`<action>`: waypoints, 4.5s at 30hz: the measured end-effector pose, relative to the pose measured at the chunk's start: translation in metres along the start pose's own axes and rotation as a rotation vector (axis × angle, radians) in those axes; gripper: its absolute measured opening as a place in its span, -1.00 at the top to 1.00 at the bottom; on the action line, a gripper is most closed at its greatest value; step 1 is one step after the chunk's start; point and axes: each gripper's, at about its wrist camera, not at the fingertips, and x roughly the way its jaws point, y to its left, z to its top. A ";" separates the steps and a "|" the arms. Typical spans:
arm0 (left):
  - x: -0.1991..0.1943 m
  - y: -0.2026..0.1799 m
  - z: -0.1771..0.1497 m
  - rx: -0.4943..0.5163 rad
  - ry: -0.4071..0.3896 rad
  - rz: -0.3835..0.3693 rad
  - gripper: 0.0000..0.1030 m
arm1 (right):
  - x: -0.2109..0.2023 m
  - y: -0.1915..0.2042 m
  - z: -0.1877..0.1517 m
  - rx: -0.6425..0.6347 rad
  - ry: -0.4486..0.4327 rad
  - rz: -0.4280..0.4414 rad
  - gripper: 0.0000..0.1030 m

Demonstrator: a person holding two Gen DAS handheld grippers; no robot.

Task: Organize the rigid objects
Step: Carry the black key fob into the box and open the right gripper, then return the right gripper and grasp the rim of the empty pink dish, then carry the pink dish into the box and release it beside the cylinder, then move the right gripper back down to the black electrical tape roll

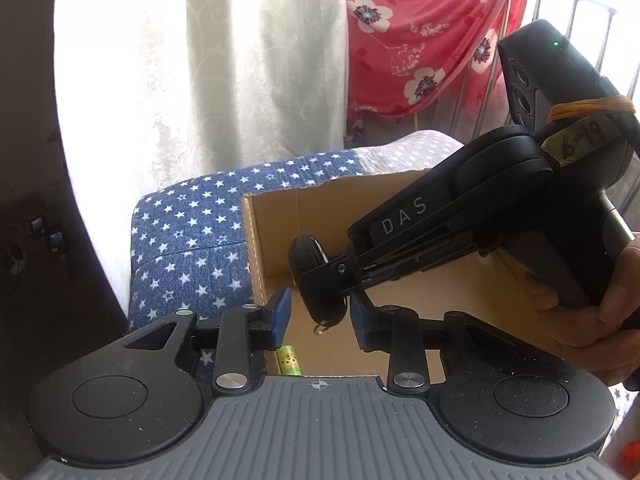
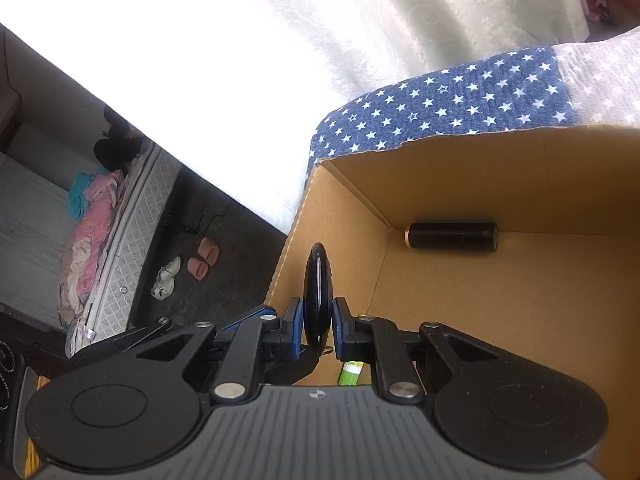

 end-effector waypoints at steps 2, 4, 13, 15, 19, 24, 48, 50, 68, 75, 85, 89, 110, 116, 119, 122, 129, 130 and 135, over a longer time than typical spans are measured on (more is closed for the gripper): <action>0.004 0.004 0.002 -0.007 -0.004 0.010 0.38 | 0.014 -0.005 0.008 0.005 0.021 -0.036 0.63; 0.004 0.006 0.003 -0.017 -0.007 0.003 0.38 | 0.019 -0.011 0.012 0.024 0.020 -0.058 0.63; -0.036 0.004 -0.003 -0.037 -0.085 -0.019 0.36 | -0.042 0.000 -0.008 0.011 -0.063 0.007 0.59; -0.052 0.003 -0.008 -0.040 -0.111 -0.028 0.33 | -0.065 0.005 -0.020 0.004 -0.094 0.020 0.47; -0.087 -0.001 -0.024 -0.041 -0.160 -0.045 0.25 | -0.115 0.017 -0.057 -0.033 -0.158 0.053 0.37; -0.124 -0.011 -0.056 -0.041 -0.206 -0.084 0.15 | -0.167 0.025 -0.117 -0.079 -0.249 0.106 0.32; -0.076 -0.125 -0.198 0.215 0.013 -0.171 -0.07 | -0.098 -0.026 -0.269 -0.174 -0.179 -0.209 0.03; -0.072 -0.125 -0.195 0.208 0.015 -0.168 -0.07 | -0.093 -0.027 -0.267 -0.190 -0.172 -0.222 0.11; -0.063 -0.138 -0.194 0.202 -0.001 -0.129 -0.13 | -0.093 -0.030 -0.270 -0.216 -0.189 -0.277 0.68; -0.087 -0.129 -0.198 0.168 -0.022 -0.159 -0.11 | -0.108 -0.018 -0.282 -0.208 -0.223 -0.268 0.68; -0.150 -0.125 -0.180 0.194 -0.228 -0.130 -0.11 | -0.156 0.046 -0.288 -0.322 -0.397 -0.264 0.67; -0.161 -0.111 -0.153 0.172 -0.301 -0.125 -0.11 | -0.169 0.072 -0.263 -0.398 -0.453 -0.274 0.67; -0.006 -0.013 -0.013 -0.017 0.016 -0.151 0.05 | -0.031 -0.017 -0.031 -0.134 0.025 -0.190 0.70; 0.017 -0.008 -0.014 -0.004 0.085 -0.128 0.05 | -0.005 -0.034 -0.022 -0.100 0.144 -0.194 0.70; 0.019 -0.005 -0.013 -0.002 0.091 -0.127 0.05 | -0.001 -0.035 -0.018 -0.095 0.173 -0.199 0.70; 0.012 -0.001 -0.010 -0.012 0.074 -0.142 0.03 | -0.007 -0.034 -0.015 -0.092 0.156 -0.191 0.69; -0.022 -0.002 -0.010 -0.011 -0.019 -0.155 -0.03 | -0.046 -0.020 -0.024 -0.119 0.075 -0.146 0.67; -0.027 -0.002 -0.011 -0.011 -0.033 -0.159 -0.03 | -0.056 -0.016 -0.026 -0.132 0.053 -0.136 0.66; -0.068 -0.002 -0.018 -0.016 -0.142 -0.196 -0.14 | -0.109 -0.005 -0.050 -0.152 -0.059 -0.089 0.65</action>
